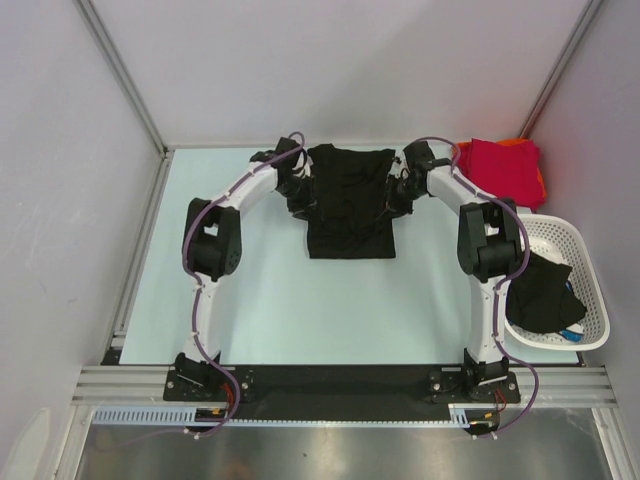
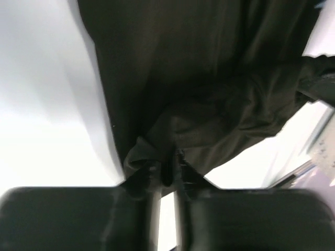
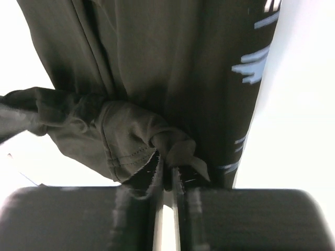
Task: Fold and stack the t-shirts
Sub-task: Fold the folded rectangular tshirt in 1/3 of the way
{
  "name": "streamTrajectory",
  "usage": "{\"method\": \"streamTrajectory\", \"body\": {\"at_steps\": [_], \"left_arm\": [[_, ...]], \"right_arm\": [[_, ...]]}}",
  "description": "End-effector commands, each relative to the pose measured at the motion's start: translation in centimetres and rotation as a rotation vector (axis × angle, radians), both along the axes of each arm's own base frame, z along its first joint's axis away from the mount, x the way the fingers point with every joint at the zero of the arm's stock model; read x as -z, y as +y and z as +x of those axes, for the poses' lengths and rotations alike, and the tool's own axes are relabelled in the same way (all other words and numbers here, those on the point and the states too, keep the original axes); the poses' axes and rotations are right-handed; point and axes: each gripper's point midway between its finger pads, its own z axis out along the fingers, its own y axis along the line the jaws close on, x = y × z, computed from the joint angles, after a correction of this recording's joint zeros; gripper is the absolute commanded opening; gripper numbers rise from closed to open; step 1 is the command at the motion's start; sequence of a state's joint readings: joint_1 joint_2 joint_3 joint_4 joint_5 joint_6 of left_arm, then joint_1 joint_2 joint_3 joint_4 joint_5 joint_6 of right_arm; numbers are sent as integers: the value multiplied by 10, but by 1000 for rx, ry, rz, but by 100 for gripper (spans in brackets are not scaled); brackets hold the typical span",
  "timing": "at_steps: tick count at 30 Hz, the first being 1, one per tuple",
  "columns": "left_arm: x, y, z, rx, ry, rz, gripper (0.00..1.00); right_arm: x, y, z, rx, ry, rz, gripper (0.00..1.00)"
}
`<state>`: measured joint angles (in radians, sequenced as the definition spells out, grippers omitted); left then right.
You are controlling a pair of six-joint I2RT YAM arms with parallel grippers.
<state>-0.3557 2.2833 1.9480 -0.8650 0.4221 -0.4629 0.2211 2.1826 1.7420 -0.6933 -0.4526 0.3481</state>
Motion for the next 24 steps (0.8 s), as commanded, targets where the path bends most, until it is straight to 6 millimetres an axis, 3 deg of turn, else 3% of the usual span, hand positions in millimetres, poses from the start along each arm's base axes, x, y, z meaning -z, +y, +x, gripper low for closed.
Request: {"method": "streamTrajectory", "body": {"at_steps": [1, 2, 3, 4, 5, 7, 8, 9, 11, 14, 21, 24], "left_arm": [[-25, -8, 27, -17, -87, -78, 66], [-21, -7, 29, -24, -85, -68, 73], [-18, -6, 31, -37, -74, -68, 95], [-18, -7, 32, -35, -74, -74, 99], [-18, -7, 33, -37, -76, -72, 100], [-24, -5, 33, -34, -90, -73, 100], [-26, -5, 32, -31, -97, -74, 100], [-33, -4, 32, -28, -109, -77, 100], [-40, -5, 29, -15, -124, -93, 100], [-49, -4, 25, -9, -160, -112, 100], [-59, 3, 0, 30, -169, -98, 100], [-62, 14, -11, 43, -183, -45, 100]], "right_arm": [[-10, 4, 28, 20, -85, 25, 22], [-8, 4, 33, 36, -98, 23, 29], [-7, 3, 37, 47, -109, 16, 31], [-6, -1, 46, 72, -140, -6, 34], [-5, -2, 49, 82, -158, -12, 48], [-18, -5, 63, 116, -235, -22, 55], [-25, -5, 66, 120, -263, -20, 80], [-31, -5, 68, 133, -281, -23, 90], [-57, -7, 76, 159, -368, -27, 91], [-81, -8, 75, 171, -435, -13, 92], [-91, -6, 38, 122, -372, 20, 88], [-83, -1, 17, 75, -318, 27, 86]]}}
